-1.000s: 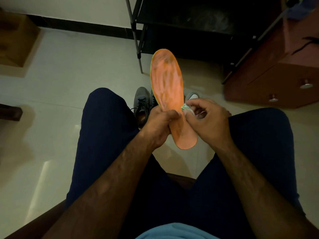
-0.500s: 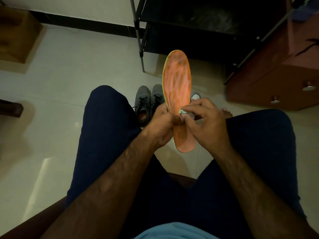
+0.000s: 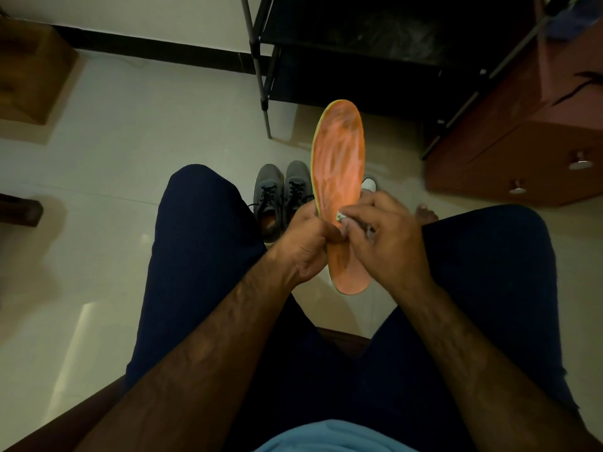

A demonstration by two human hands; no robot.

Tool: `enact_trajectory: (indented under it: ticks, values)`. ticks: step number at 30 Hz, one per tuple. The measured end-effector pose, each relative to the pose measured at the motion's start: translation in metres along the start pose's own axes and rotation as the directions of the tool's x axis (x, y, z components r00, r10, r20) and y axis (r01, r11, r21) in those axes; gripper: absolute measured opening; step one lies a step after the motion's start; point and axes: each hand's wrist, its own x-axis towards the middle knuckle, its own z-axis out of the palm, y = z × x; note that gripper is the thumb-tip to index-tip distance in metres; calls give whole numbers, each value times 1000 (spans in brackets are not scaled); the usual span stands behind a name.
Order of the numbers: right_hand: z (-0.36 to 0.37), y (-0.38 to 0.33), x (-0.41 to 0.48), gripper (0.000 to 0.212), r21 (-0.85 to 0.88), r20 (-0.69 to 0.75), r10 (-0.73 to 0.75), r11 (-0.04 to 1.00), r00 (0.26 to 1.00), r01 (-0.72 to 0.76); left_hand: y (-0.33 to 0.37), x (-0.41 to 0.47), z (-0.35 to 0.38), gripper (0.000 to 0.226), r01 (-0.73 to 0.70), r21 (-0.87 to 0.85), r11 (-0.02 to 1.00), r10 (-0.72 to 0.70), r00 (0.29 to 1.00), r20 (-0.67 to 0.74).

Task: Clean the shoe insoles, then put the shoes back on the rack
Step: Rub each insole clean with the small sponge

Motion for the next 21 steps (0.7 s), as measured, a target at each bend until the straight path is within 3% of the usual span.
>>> enact_trajectory:
  ticks: [5,10,15,21]
  values:
    - [-3,13,21,17,-14,-119,103,994,987,-106,1,-2,4,63,35,28,999,-34,999,-22]
    - [1,0,0,16,-36,2,-7,999,1000,7,0,1,-1,62,15,8,1000,-14,999,-34]
    - [-2,12,21,15,-33,-117,79,996,990,-84,-2,-1,1,63,36,37,999,-36,999,-20]
    - [-1,4,9,14,-59,-35,-16,998,999,14,-2,-1,0,60,46,18,999,-46,999,4]
